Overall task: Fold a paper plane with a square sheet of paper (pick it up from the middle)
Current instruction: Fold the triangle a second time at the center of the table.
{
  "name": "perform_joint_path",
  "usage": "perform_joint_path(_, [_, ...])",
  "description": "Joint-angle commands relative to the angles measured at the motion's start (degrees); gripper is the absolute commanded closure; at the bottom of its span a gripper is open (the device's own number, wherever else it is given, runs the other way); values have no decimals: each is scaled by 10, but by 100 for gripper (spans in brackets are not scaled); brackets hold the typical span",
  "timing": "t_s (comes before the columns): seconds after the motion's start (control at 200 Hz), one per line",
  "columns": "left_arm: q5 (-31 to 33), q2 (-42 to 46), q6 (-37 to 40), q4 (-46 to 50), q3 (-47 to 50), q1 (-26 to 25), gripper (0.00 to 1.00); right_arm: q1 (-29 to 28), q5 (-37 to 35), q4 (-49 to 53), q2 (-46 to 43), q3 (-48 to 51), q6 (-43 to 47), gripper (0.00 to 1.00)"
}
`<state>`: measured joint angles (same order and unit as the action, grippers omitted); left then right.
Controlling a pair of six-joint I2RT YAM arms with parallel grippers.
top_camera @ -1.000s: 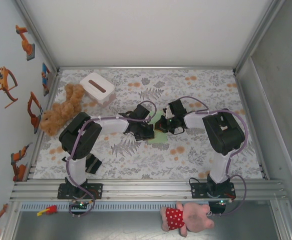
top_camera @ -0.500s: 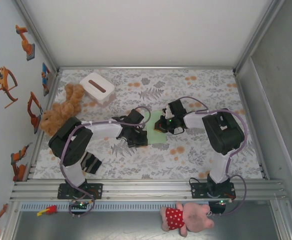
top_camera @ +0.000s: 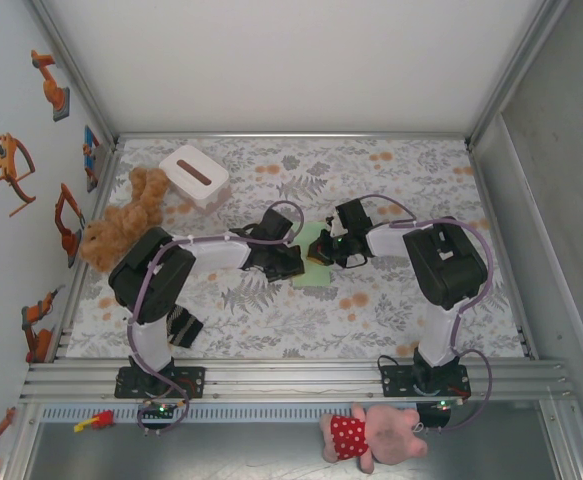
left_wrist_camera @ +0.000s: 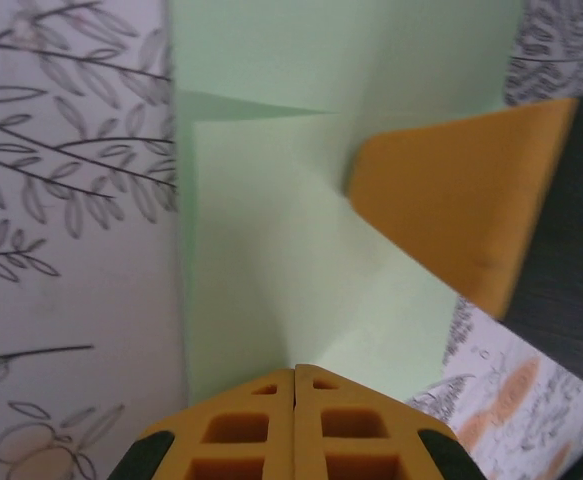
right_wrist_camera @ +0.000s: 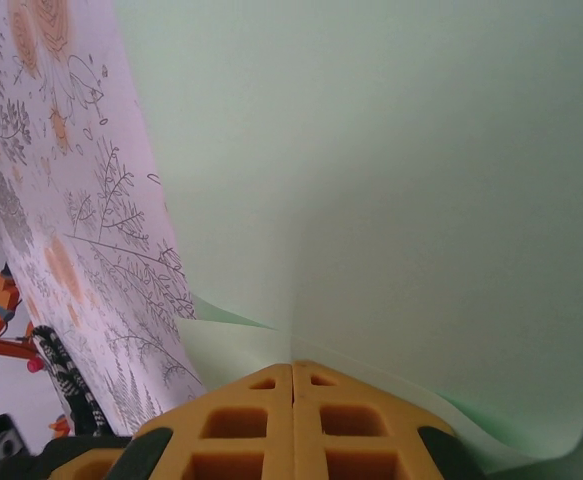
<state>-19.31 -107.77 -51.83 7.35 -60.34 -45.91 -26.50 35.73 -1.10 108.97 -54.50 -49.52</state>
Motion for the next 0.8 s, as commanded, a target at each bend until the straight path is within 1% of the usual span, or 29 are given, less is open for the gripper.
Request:
perform_joint_path(0.0, [17,-4,-21,-5,-2,8,98,0,-34,29,-4,-13,0,100])
perform_joint_path(0.205, [21,-11,-25,-1,16,8,100,-1,-25,43,-35,-19,45,100])
perform_joint_path(0.501, [19,-22,-24,23,8,9,99,-21,-11,34,-34,-3,57,100])
perform_joint_path(0.796, [29,-32,-33,67,-2,9,100,-21,-41,71,-8,-5,87,100])
